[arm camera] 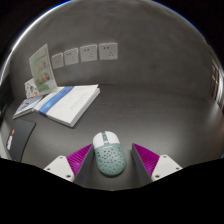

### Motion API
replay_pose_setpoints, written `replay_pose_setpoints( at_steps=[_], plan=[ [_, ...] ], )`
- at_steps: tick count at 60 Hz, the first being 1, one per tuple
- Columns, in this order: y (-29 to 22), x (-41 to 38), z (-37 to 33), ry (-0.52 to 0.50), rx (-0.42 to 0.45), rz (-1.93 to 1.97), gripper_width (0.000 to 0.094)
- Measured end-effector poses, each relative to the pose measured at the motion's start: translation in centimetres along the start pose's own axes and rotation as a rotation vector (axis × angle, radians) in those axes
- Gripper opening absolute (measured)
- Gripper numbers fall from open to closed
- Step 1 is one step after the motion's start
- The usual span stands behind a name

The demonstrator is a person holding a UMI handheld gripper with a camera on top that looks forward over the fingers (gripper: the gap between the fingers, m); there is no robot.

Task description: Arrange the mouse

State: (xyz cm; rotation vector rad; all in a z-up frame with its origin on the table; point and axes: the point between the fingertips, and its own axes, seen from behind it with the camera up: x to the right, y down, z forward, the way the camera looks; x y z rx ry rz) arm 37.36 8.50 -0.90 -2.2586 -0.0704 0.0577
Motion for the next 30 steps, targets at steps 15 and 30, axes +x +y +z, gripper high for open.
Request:
replay_pose_setpoints(
  at_steps=[15,30],
  plan=[
    [-0.8,0.9,0.6,0.036,0.044,0.049,0.0441],
    [-8.1,-2.7,-6.5,0.084,0.176,0.073,0.0437]
  ],
)
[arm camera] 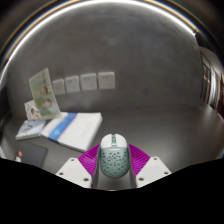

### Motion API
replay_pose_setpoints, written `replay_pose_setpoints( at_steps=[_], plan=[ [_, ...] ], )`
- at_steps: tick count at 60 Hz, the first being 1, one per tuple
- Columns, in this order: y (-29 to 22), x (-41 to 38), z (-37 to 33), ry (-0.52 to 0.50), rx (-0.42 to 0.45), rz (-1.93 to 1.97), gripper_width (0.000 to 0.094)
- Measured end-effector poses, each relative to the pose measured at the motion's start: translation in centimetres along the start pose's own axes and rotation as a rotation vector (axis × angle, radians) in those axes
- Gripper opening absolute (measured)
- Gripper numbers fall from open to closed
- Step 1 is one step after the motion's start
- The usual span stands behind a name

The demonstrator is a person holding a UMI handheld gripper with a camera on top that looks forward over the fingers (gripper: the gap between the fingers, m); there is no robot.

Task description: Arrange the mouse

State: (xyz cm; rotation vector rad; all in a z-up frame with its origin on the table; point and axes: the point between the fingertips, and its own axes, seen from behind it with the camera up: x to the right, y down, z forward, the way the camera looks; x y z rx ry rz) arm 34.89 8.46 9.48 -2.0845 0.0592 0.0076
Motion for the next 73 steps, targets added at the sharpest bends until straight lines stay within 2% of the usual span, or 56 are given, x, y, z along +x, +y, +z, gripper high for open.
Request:
replay_pose_setpoints(
  at_steps=[7,13,20,31,40,42,43,44,46,47,48,49,54,56,73],
  plan=[
    [-5.5,-7.6,-4.6,-0.048,0.099,0.03,0.0441],
    [-6.6,-17.0,-7.1,-0.11,0.149,0.043,0.0439],
    [-2.1,-28.7,-6.3,-0.146,0.102,0.001,0.0437],
    [8.8,-40.7,-2.5,-0.123,-0.065,-0.057,0.0438],
    [13.9,-43.2,-0.5,-0.078,-0.145,-0.076,0.0459],
    [13.3,-43.1,-0.2,-0.061,-0.106,-0.085,0.05],
    [13.4,-43.0,-0.1,-0.049,-0.11,-0.082,0.0564],
    [13.4,-43.0,0.0,-0.04,-0.11,-0.083,0.0523],
    [13.2,-42.9,0.1,-0.022,-0.095,-0.079,0.0548],
    [13.2,-42.8,0.2,-0.012,-0.094,-0.077,0.0641],
    [13.3,-42.7,0.2,0.0,-0.096,-0.072,0.0632],
    [13.2,-42.5,0.2,0.013,-0.088,-0.064,0.0707],
    [13.1,-41.4,-0.6,0.072,-0.087,-0.098,0.0865],
    [13.1,-41.3,-1.2,0.07,-0.09,-0.108,0.0833],
    [13.5,-42.4,-10.8,-0.067,-0.03,-0.025,0.0846]
  ],
)
